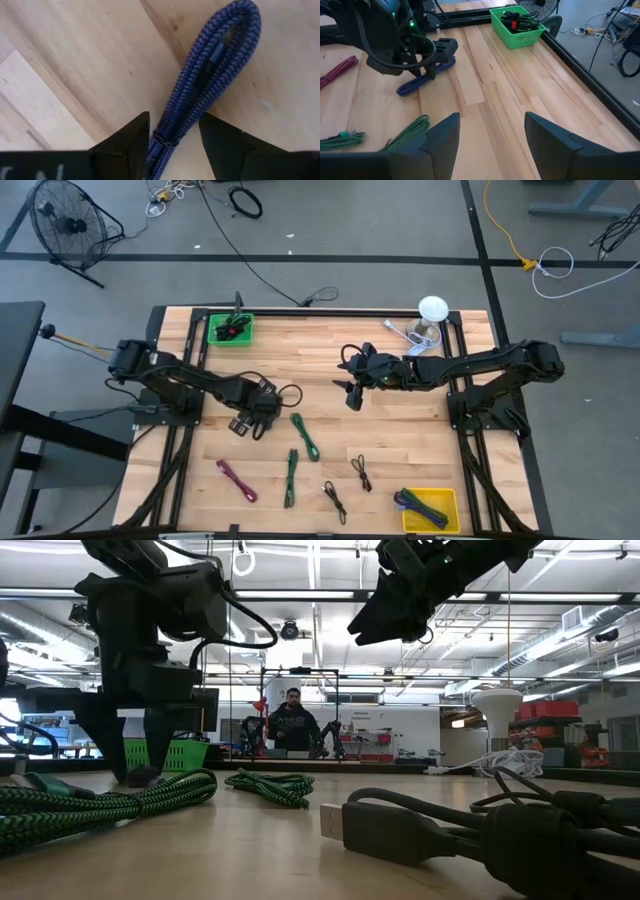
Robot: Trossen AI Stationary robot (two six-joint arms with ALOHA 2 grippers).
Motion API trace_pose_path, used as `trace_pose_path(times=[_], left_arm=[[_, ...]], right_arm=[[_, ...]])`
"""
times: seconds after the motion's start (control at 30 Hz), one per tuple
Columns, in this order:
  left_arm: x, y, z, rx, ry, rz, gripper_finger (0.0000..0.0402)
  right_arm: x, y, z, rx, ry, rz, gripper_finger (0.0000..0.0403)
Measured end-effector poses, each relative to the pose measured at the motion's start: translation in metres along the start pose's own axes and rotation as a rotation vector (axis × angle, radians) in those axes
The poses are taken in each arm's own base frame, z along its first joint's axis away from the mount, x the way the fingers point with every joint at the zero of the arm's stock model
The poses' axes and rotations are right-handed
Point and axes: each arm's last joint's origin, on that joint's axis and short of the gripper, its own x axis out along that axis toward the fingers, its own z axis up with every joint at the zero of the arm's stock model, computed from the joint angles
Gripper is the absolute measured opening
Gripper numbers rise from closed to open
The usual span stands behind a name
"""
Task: Pick & Place USB Port
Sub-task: Put the blue charger cable into the yellow bin
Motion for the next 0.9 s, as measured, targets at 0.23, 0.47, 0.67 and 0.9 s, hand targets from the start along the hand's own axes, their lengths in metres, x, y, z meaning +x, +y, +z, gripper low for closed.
trace_pose_path(times=[0.23, 0.47, 0.67, 0.9], left_arm=[[0.003, -0.001, 0.0, -0.032, 0.009, -0.004, 0.0106], [0.002, 0.001, 0.003, -0.108, -0.019, -0.013, 0.002], [-0.015, 0.011, 0.004, -0.218, -0.052, 0.044, 0.0015], [-0.06, 0.034, -0.008, -0.365, -0.276, 0.166, 0.0014]], right_arm=[[0.0, 0.0, 0.0, -0.004, 0.001, 0.0, 0.0224], [0.0, 0.0, 0.0, -0.005, 0.001, 0.0, 0.0224], [0.0, 0.0, 0.0, -0.007, 0.003, 0.0, 0.0224], [0.0, 0.0, -0.001, -0.008, 0.008, -0.001, 0.0224]])
